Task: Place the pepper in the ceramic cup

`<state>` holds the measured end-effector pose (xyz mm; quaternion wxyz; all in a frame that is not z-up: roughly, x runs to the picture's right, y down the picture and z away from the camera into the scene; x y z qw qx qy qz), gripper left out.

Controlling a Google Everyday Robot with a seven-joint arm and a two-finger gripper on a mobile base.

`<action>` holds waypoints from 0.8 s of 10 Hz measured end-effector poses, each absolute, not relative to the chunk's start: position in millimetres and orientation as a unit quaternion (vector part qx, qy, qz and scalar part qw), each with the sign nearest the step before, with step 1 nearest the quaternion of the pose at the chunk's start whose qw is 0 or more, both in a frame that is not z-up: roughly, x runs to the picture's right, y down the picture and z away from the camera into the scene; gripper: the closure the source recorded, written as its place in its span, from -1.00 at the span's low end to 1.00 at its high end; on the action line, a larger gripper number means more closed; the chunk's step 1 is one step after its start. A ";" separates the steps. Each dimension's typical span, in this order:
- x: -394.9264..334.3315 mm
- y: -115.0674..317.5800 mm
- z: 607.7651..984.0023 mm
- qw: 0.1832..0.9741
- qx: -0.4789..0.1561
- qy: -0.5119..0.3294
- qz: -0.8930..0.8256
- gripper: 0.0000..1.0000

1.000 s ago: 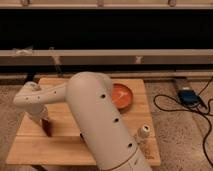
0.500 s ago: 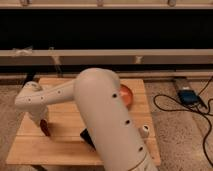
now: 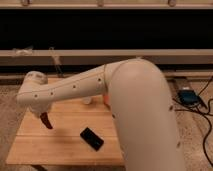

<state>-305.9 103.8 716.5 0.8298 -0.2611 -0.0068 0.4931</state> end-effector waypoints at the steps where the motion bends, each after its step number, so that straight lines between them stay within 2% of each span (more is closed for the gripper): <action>1: -295.7 89.8 710.5 0.832 -0.255 -0.024 0.493 1.00; 4: -270.5 47.4 720.6 0.830 -0.250 -0.090 0.491 1.00; 8: -248.1 27.4 735.6 0.800 -0.276 -0.165 0.507 1.00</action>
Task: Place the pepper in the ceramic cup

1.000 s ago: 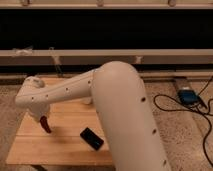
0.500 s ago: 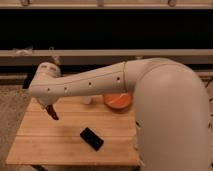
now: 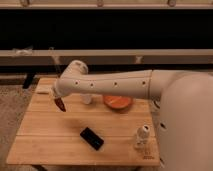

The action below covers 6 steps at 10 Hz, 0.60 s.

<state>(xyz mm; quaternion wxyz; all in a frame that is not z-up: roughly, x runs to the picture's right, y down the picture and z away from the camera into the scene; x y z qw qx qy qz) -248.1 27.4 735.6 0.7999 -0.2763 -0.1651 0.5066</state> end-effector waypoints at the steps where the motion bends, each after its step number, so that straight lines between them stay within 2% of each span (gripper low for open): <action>1: -248.2 27.3 735.6 0.800 -0.276 -0.165 0.507 1.00; 4: -246.0 26.6 737.3 0.796 -0.276 -0.165 0.512 1.00; 6: -231.7 14.0 751.3 0.793 -0.271 -0.163 0.521 1.00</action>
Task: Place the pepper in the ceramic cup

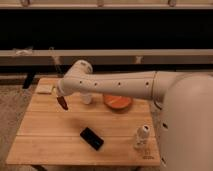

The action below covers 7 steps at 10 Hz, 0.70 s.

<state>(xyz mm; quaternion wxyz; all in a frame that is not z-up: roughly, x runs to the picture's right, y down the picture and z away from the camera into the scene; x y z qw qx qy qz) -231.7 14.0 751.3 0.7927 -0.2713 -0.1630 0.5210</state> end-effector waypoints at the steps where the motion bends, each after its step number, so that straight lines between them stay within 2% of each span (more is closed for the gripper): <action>1: -222.0 1.9 764.2 0.793 -0.270 -0.161 0.521 1.00; 4: -202.1 -28.9 791.8 0.796 -0.265 -0.164 0.519 1.00; 7: -195.5 -41.1 804.1 0.799 -0.256 -0.176 0.515 1.00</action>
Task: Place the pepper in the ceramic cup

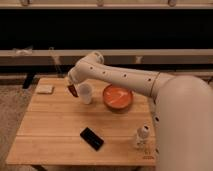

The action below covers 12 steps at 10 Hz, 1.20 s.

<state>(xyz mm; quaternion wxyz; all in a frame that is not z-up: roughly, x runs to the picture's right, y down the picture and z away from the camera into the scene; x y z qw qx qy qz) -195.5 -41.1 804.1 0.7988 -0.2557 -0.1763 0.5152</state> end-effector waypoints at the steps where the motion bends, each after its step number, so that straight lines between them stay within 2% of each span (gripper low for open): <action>1: -189.8 -44.2 810.1 0.799 -0.249 -0.182 0.516 1.00; 7: -163.8 -61.6 828.5 0.799 -0.210 -0.195 0.528 1.00; 9: -161.9 -61.1 835.9 0.802 -0.200 -0.198 0.527 0.79; 11: -157.2 -59.5 846.1 0.804 -0.182 -0.203 0.529 0.34; 12: -155.4 -59.5 849.3 0.804 -0.176 -0.204 0.530 0.18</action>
